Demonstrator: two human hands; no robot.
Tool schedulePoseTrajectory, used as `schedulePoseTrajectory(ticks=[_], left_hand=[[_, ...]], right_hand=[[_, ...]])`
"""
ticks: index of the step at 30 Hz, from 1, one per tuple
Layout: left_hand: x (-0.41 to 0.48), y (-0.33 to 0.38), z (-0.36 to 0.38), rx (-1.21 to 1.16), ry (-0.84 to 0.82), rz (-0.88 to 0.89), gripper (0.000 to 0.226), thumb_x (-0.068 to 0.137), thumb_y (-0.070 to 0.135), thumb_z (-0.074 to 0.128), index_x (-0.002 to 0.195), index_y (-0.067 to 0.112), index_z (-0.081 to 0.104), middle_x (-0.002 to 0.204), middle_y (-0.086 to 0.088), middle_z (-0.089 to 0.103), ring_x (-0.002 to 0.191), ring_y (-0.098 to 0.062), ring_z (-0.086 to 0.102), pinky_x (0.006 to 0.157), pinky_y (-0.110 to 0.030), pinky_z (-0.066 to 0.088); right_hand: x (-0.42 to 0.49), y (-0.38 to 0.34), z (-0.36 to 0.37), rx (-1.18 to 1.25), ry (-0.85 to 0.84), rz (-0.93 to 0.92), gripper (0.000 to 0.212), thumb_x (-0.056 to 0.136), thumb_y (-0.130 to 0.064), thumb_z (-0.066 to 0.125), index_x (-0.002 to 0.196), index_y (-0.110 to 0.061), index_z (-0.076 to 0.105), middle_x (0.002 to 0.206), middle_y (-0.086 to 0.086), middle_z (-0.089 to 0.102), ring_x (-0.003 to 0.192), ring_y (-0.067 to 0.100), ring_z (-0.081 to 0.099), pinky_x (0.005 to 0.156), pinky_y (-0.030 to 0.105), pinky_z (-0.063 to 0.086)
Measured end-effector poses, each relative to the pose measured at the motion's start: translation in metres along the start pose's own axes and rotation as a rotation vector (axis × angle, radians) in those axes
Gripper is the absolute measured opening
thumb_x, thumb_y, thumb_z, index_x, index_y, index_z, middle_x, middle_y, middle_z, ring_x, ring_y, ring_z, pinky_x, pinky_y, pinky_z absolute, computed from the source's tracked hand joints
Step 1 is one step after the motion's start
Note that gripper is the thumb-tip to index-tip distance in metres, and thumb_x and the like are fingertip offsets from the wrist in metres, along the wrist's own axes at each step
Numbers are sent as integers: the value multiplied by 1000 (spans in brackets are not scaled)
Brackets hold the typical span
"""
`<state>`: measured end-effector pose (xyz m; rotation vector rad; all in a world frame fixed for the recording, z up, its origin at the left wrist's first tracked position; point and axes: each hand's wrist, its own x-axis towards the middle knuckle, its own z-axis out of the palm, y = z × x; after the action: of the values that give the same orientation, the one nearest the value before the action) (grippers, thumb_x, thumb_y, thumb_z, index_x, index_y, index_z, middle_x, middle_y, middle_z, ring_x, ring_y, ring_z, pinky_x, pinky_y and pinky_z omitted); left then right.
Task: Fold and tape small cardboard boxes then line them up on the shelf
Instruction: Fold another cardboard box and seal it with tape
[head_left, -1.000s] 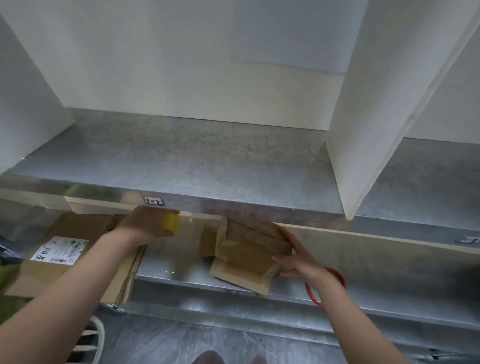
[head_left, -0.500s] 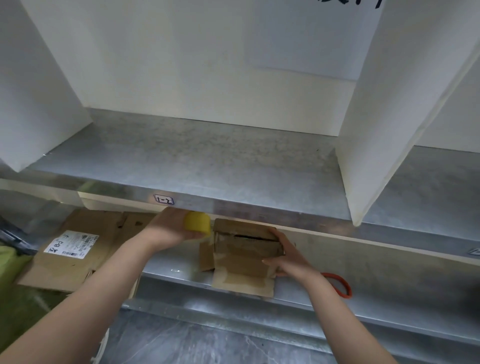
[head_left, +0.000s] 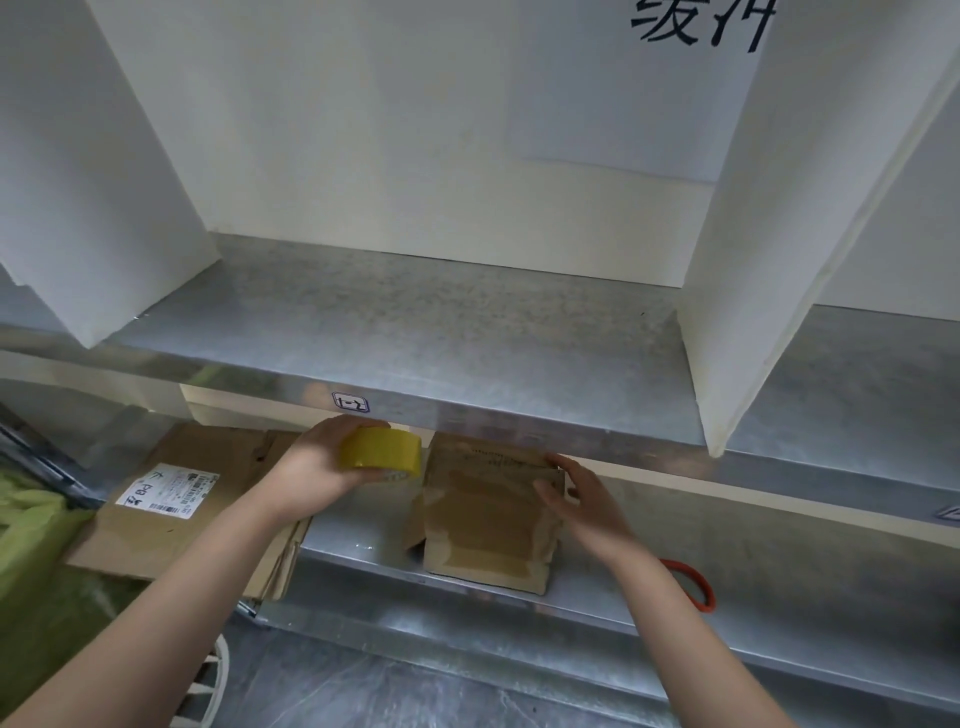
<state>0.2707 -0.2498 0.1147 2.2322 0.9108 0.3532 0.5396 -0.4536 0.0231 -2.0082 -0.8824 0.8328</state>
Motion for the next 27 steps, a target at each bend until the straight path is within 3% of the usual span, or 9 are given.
schedulePoseTrajectory(ticks=[5, 11, 15, 19, 23, 27], left_hand=[[-17, -2, -8, -4, 32, 8, 49, 78, 26, 79, 118, 33, 52, 110, 13, 59, 102, -4, 56, 81, -17, 42], [-32, -6, -8, 27, 71, -4, 49, 79, 26, 78, 121, 31, 53, 115, 10, 60, 107, -9, 55, 90, -27, 43], [-30, -10, -10, 25, 81, 9, 49, 79, 26, 78, 120, 33, 52, 112, 11, 59, 105, -9, 55, 86, -26, 42], [-22, -21, -14, -8, 53, 21, 48, 79, 28, 79, 119, 34, 53, 113, 13, 60, 104, -6, 56, 85, -25, 43], [-11, -32, -21, -32, -2, 51, 50, 78, 29, 79, 120, 33, 52, 113, 13, 59, 104, -5, 56, 83, -22, 43], [0, -41, -29, -60, -65, 81, 51, 79, 30, 78, 122, 32, 51, 116, 10, 57, 105, -9, 55, 86, -26, 45]], right_hand=[[0, -7, 3, -172, 124, -46, 63, 94, -42, 58, 148, -31, 28, 153, -4, 34, 139, 21, 36, 111, 36, 34], [-4, -15, 5, -386, 254, -193, 42, 98, -37, 51, 137, -28, 44, 147, -3, 41, 138, 20, 34, 111, 36, 35], [-10, -28, 7, -535, 328, -223, 32, 100, -29, 49, 131, -28, 53, 145, 0, 45, 137, 23, 35, 113, 39, 34], [-21, -47, 23, -647, 475, -390, 27, 92, -14, 58, 116, -24, 65, 123, 4, 61, 116, 30, 54, 101, 41, 44], [-21, -78, 55, -623, 364, -312, 25, 96, -34, 48, 115, -29, 63, 122, -2, 57, 117, 23, 49, 96, 34, 44], [-11, -94, 83, -598, 299, -111, 39, 93, -60, 41, 115, -34, 61, 123, -9, 54, 105, 16, 56, 71, 27, 41]])
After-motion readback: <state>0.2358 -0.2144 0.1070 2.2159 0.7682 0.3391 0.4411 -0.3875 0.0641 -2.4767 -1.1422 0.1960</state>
